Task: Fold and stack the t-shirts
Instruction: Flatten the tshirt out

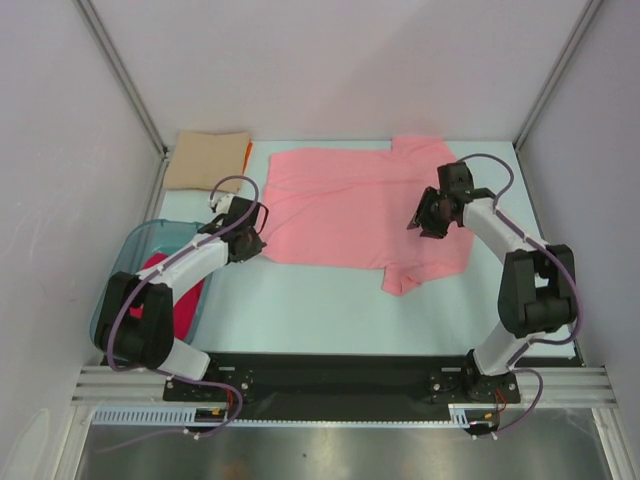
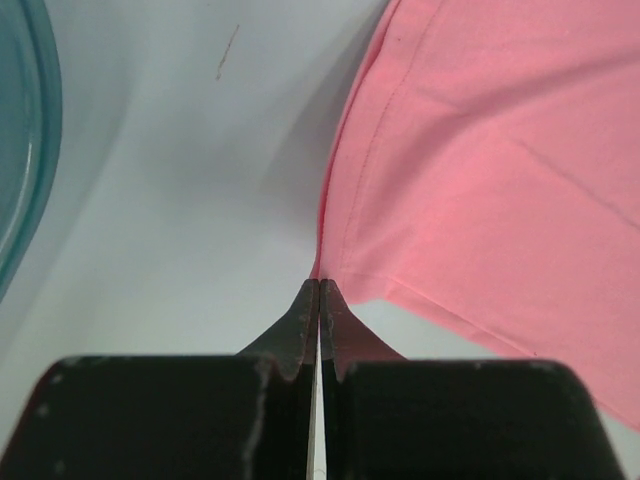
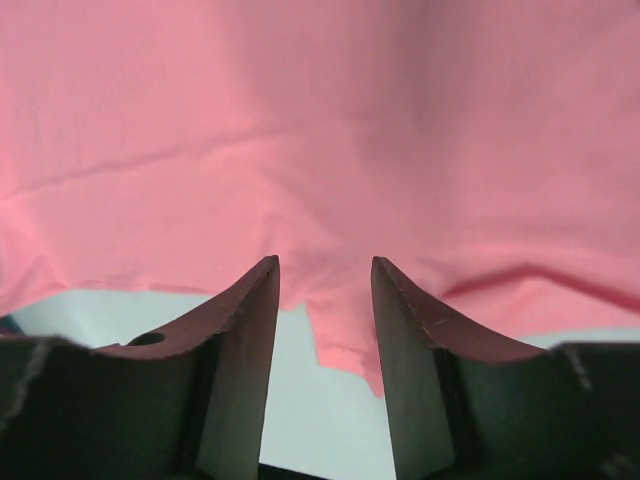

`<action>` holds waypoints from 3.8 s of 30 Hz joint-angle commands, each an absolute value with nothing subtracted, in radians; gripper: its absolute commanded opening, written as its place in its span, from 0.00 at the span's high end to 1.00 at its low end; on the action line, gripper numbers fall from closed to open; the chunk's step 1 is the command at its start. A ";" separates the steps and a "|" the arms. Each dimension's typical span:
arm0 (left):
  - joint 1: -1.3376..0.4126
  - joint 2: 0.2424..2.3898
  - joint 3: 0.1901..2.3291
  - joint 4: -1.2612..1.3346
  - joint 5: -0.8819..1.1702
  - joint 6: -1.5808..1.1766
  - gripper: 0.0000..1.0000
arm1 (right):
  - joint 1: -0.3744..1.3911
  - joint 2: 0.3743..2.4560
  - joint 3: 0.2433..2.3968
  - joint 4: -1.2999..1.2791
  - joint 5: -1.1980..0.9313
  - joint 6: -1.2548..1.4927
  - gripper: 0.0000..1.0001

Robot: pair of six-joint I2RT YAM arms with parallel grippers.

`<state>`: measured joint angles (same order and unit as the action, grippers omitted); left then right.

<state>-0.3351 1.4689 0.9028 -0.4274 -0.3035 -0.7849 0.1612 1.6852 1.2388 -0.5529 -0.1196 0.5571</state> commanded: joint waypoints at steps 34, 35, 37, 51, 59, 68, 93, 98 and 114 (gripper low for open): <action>-0.357 1.440 0.934 -0.423 -0.304 -0.750 1.00 | 0.055 1.184 0.491 -0.241 -0.242 0.937 0.52; -0.357 1.436 0.928 -0.422 -0.308 -0.752 1.00 | 0.055 1.175 0.483 -0.229 -0.238 0.951 0.53; -0.357 1.431 0.927 -0.422 -0.310 -0.750 1.00 | 0.052 1.167 0.471 -0.215 -0.232 0.960 0.55; -0.357 1.414 0.920 -0.423 -0.305 -0.750 1.00 | 0.049 1.209 0.457 -0.127 -0.245 0.997 0.67; -0.357 1.422 0.919 -0.422 -0.305 -0.752 1.00 | 0.049 1.224 0.449 -0.117 -0.276 1.019 0.68; -0.357 1.427 0.922 -0.419 -0.299 -0.755 1.00 | 0.051 1.200 0.430 -0.132 -0.268 1.034 0.68; -0.344 1.204 0.824 -0.508 -0.301 -0.784 1.00 | 0.008 0.746 0.733 -0.949 0.150 0.848 1.00; -0.328 1.102 0.762 -0.541 -0.295 -0.804 1.00 | -0.066 0.651 0.813 -1.046 0.181 0.827 1.00; -0.324 1.025 0.678 -0.569 -0.273 -0.815 1.00 | -0.072 0.472 0.881 -1.293 0.149 0.795 1.00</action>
